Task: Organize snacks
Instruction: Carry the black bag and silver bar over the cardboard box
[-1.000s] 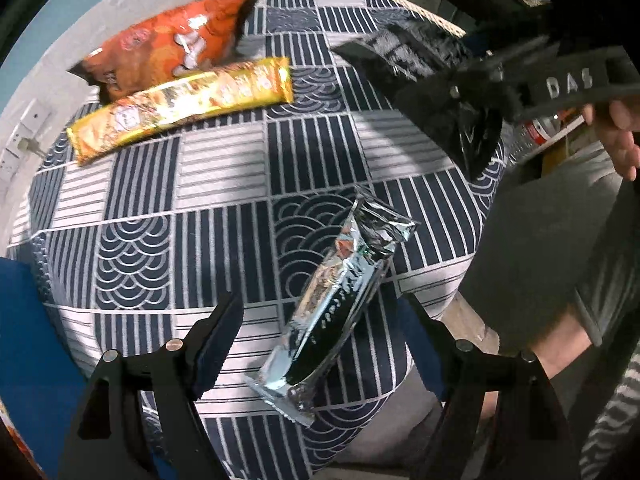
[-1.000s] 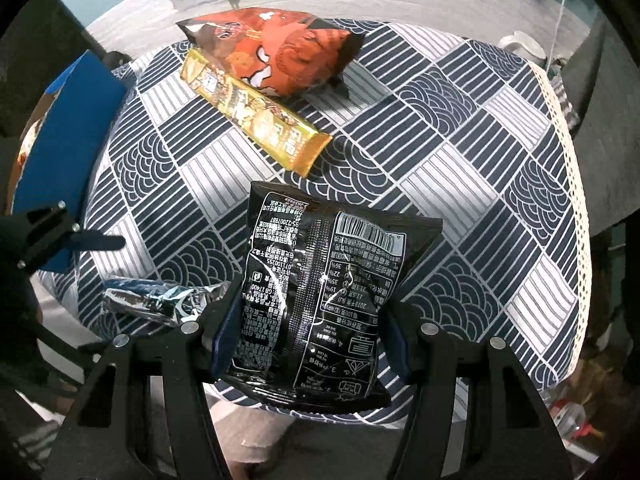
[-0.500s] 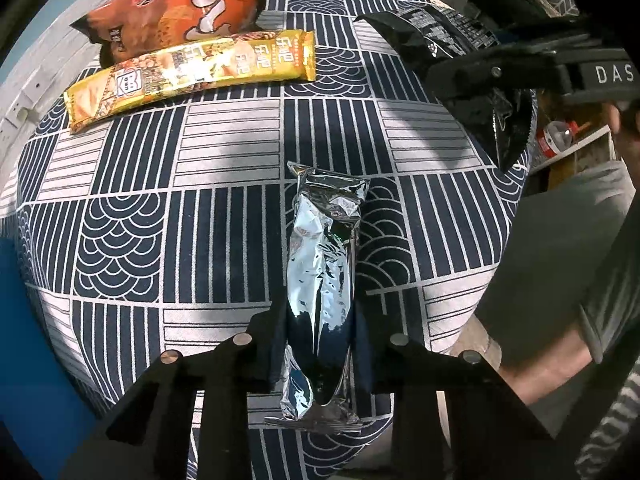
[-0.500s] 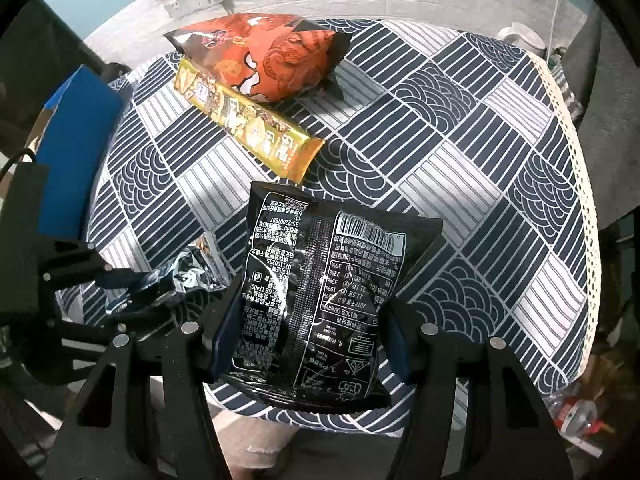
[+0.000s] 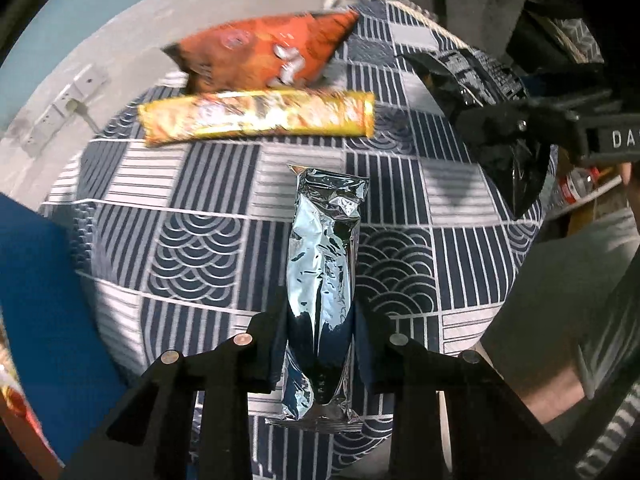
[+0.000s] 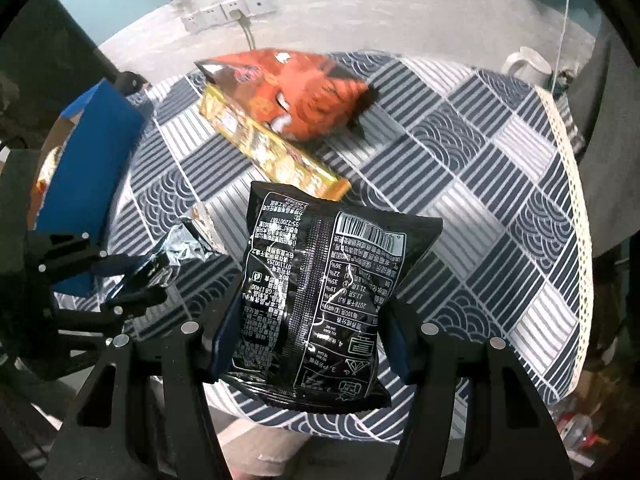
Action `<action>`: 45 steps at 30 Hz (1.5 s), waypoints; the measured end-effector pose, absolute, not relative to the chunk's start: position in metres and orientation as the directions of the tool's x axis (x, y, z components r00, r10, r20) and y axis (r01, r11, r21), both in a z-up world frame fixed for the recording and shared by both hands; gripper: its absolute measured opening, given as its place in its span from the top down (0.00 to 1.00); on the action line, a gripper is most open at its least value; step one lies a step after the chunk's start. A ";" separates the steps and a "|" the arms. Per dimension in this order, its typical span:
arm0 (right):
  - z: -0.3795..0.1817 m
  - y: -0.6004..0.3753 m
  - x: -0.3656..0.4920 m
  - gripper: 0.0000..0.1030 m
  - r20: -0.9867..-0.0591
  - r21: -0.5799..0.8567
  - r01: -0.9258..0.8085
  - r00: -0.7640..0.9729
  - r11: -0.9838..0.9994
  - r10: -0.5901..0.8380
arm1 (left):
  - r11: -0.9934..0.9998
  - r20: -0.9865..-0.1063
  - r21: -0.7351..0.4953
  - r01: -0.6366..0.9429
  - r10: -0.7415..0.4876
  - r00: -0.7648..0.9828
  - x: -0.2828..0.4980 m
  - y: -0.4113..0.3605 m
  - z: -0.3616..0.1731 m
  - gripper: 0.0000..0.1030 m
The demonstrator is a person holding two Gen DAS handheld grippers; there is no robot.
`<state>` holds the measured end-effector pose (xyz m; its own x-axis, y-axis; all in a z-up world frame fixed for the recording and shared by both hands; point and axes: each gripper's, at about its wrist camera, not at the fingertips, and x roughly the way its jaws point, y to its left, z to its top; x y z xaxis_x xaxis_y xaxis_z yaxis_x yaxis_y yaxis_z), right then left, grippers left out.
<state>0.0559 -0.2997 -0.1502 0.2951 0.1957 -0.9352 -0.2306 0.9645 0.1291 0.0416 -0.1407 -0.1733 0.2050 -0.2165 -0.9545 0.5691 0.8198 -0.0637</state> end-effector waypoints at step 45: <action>-0.040 -0.117 0.059 0.41 -0.855 0.071 -0.522 0.406 0.850 0.321 | 0.976 -0.846 -0.014 0.216 -0.127 0.518 0.032 0.039 -0.039 0.71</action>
